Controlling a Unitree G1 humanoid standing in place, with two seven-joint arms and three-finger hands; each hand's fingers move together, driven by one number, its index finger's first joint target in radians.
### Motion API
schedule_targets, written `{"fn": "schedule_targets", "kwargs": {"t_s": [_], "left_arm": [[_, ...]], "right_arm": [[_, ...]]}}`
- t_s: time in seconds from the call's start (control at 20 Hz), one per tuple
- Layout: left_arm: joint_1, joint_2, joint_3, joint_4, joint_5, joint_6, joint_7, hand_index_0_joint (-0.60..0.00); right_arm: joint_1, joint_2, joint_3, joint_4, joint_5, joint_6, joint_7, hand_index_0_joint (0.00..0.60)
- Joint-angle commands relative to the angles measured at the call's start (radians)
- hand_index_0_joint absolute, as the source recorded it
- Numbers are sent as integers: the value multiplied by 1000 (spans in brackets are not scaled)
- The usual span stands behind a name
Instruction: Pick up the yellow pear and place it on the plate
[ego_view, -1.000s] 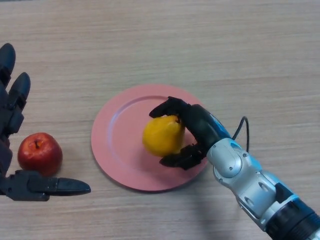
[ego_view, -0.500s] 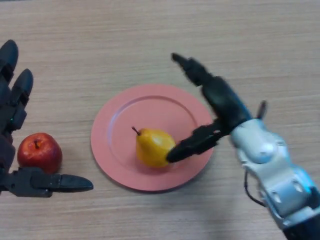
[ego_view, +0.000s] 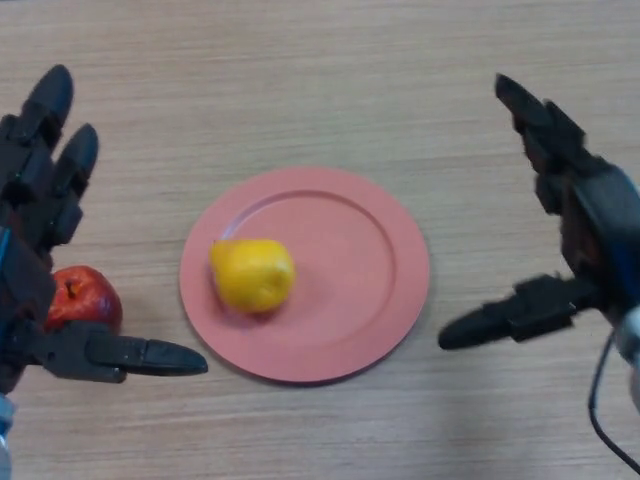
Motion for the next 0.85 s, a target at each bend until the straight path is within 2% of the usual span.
{"fn": "schedule_targets", "kwargs": {"t_s": [0.05, 0.25, 0.45, 0.85], "left_arm": [[-39, 40, 34, -38, 22, -149, 9, 0], [-61, 46, 17, -53, 29, -114, 27, 0], [-69, 49, 4, -53, 32, -98, 9, 0], [-96, 63, 12, -36, 32, -106, 16, 0]], "right_arm": [[21, -20, -71, -132, 101, -40, -32, 0], [64, -21, -84, -206, 158, 19, -34, 0], [97, -17, -93, -284, 239, 72, -31, 0], [110, -11, -87, -341, 281, 105, -57, 0]]}}
